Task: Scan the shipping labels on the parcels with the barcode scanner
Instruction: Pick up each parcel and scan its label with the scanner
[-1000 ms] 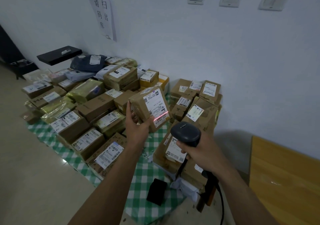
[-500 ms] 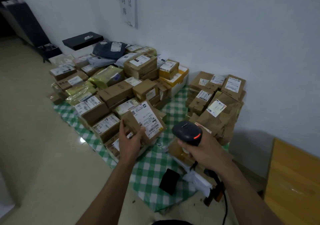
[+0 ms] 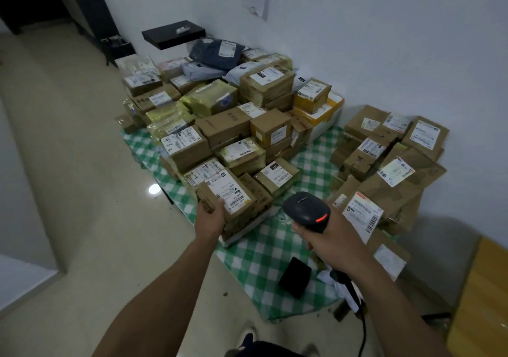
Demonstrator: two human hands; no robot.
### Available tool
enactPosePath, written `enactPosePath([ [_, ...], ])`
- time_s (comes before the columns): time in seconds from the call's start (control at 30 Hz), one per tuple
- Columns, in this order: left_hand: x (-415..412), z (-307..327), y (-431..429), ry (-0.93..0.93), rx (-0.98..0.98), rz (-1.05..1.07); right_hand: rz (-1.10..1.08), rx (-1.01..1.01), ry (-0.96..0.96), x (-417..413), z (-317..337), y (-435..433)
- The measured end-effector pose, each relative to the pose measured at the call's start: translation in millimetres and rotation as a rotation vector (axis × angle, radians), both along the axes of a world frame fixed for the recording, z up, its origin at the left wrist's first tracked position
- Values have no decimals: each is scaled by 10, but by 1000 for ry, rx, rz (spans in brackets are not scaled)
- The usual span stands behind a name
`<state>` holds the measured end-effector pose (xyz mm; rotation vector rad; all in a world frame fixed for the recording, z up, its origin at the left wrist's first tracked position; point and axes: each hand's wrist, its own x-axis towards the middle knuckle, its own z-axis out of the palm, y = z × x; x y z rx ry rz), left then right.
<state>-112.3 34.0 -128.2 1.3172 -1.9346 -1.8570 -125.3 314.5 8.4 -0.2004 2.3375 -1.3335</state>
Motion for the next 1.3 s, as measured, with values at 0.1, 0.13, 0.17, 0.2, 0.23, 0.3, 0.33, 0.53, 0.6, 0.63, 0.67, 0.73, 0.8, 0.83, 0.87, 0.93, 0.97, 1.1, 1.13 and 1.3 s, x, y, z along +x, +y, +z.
enactPosePath([
  [0.1, 1, 134, 100, -4, -239, -18, -49, -10, -6, 36, 23, 78],
  [0.13, 4, 207, 183, -21, -378, -45, -69, -23, -3, 48, 23, 126],
  [0.17, 8, 299, 301, -14, -491, -80, -95, -36, -1, 63, 32, 188],
  [0.2, 8, 386, 441, 26, -559, -127, -124, -54, -4, 82, 54, 256],
  [0.23, -1, 466, 601, 84, -585, -187, -155, -69, -6, 95, 71, 332],
  [0.3, -9, 594, 964, 187, -557, -340, -203, -84, 17, 119, 76, 505],
  [0.33, -18, 638, 1142, 224, -498, -422, -231, -84, 31, 124, 70, 592],
  [0.53, -162, 721, 1948, 202, -307, -794, -389, -9, 63, 175, 59, 1098],
  [0.6, -218, 654, 2091, 117, -367, -861, -413, 0, 74, 187, 10, 1219],
  [0.63, -234, 622, 2137, 64, -403, -874, -424, -6, 66, 200, -6, 1260],
  [0.67, -249, 592, 2169, 18, -430, -872, -425, -17, 57, 210, -37, 1300],
  [0.73, -266, 545, 2201, -20, -445, -846, -423, -45, 46, 254, -54, 1342],
  [0.8, -270, 507, 2213, -3, -422, -844, -416, -49, 55, 284, -85, 1383],
  [0.83, -260, 474, 2219, 7, -406, -847, -414, -45, 54, 292, -101, 1397],
  [0.87, -245, 436, 2221, 23, -388, -838, -422, -48, 51, 289, -116, 1404],
  [0.93, -206, 300, 2220, 62, -350, -796, -444, -71, 40, 273, -146, 1392],
  [0.97, -191, 223, 2218, 88, -324, -774, -454, -94, 32, 262, -164, 1377],
  [1.1, -101, 409, 2225, 163, -159, -705, -514, -210, -17, 166, -287, 1247],
  [1.13, -104, 452, 2225, 167, -123, -695, -519, -240, -37, 138, -331, 1213],
  [1.3, -130, 562, 2215, 176, -40, -707, -517, -299, -89, 79, -328, 1014],
])
